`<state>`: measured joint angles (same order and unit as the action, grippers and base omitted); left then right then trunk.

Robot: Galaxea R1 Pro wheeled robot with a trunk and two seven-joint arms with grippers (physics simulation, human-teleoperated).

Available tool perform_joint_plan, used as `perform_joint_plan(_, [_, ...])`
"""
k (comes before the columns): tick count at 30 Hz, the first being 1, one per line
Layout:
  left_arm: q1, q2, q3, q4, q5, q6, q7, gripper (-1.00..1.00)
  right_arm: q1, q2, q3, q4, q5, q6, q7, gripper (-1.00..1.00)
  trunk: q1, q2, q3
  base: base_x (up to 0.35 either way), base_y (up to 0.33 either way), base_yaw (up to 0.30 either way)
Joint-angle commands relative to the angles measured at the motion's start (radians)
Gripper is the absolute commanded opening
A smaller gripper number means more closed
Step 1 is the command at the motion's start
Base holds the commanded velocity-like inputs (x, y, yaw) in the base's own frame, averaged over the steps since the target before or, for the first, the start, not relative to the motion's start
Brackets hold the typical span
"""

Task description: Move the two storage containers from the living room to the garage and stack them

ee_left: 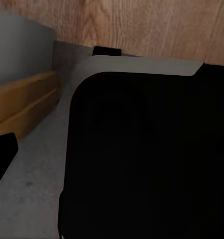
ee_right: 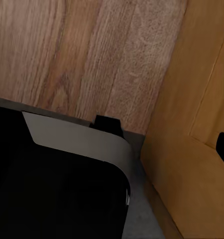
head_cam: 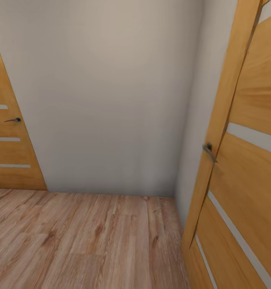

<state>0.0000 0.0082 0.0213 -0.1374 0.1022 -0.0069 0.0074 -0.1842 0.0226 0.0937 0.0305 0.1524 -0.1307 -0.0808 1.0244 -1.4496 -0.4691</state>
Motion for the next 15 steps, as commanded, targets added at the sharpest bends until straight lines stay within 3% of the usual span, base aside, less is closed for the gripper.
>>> perform_joint_plan(1, [0.000,0.000,0.001,-0.001,0.010,-0.001,0.000,1.00,-0.001,0.000,0.008,0.003,0.006,-0.004,-0.007,1.00,0.001,0.000,-0.001,0.319,0.000,0.000])
perform_joint_plan(15, [0.000,0.001,0.001,-0.001,0.011,0.001,0.000,1.00,-0.001,0.000,0.008,0.003,0.006,-0.007,-0.007,1.00,0.001,0.000,-0.001,0.320,0.000,0.000])
